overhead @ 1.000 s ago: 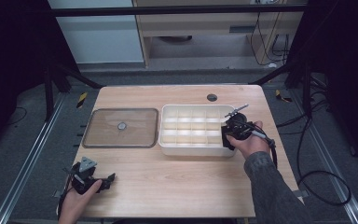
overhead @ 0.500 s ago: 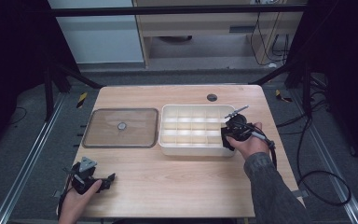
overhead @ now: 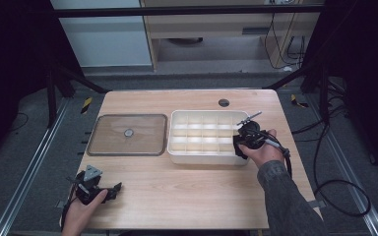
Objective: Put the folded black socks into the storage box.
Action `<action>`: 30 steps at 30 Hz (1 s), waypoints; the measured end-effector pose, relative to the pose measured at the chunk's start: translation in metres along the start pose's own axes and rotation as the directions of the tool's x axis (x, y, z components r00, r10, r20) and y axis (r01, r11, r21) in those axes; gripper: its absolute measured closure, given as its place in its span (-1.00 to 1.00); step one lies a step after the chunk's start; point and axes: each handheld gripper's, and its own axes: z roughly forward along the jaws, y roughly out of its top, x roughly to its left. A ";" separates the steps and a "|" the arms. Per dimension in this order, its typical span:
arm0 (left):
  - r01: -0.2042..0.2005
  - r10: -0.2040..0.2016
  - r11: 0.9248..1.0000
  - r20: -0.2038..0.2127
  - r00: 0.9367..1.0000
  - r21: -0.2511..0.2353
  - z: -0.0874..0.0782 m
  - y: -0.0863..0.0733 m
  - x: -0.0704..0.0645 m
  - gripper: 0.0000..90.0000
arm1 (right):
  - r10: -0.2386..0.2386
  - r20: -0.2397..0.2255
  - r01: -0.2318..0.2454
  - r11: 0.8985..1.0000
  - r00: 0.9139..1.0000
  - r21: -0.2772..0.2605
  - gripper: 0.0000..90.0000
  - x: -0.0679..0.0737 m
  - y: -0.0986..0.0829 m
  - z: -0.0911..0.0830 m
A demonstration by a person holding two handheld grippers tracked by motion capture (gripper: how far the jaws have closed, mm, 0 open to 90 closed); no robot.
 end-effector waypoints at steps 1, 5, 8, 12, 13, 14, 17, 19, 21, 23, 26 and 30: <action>0.000 0.000 1.000 0.000 1.000 0.000 0.000 0.000 0.000 -0.98 | -0.001 -0.001 0.001 1.000 1.000 0.001 0.42 0.000 0.000 0.000; 0.000 0.000 1.000 0.000 1.000 0.000 0.000 0.000 0.000 -0.98 | -0.004 -0.001 0.004 1.000 1.000 0.012 0.42 0.000 0.000 0.001; -0.002 0.002 1.000 0.000 1.000 0.000 0.000 0.000 0.000 -0.98 | -0.008 0.001 0.008 1.000 1.000 0.022 0.43 0.001 0.000 0.003; 0.000 0.000 1.000 0.000 1.000 0.000 0.000 0.000 0.000 -0.98 | -0.022 0.011 0.021 0.999 1.000 0.040 0.43 0.003 0.000 0.005; 0.001 -0.001 1.000 0.000 1.000 0.000 0.000 0.000 0.000 -0.98 | -0.026 0.013 0.025 0.999 1.000 0.046 0.44 0.004 0.000 0.006; 0.000 0.000 1.000 0.000 1.000 0.000 0.000 0.000 0.000 -0.98 | -0.025 0.014 0.024 0.998 1.000 0.052 0.44 0.005 0.001 0.006; 0.000 0.000 1.000 0.000 1.000 0.000 0.000 0.000 0.000 -0.98 | -0.039 0.019 0.038 0.997 0.999 0.062 0.44 0.005 0.001 0.007; -0.001 0.001 1.000 -0.001 1.000 0.000 0.000 0.000 0.000 -0.98 | -0.041 0.019 0.039 0.997 0.999 0.067 0.44 0.005 0.001 0.008; 0.000 0.000 1.000 0.000 1.000 0.001 0.000 0.000 0.000 -0.98 | -0.041 0.020 0.039 0.996 0.999 0.076 0.44 0.006 0.002 0.008; 0.000 0.000 1.000 0.000 1.000 0.001 0.000 0.000 0.000 -0.98 | -0.040 0.016 0.038 0.996 0.999 0.082 0.44 0.006 0.002 0.009; -0.001 0.001 1.000 0.000 1.000 0.001 0.000 0.000 0.000 -0.98 | -0.043 0.003 0.042 0.995 0.999 0.089 0.44 0.003 0.003 0.009; 0.001 -0.001 1.000 0.000 1.000 -0.001 0.000 0.000 0.000 -0.98 | -0.049 0.000 0.049 0.992 0.999 0.113 0.43 0.003 0.006 0.010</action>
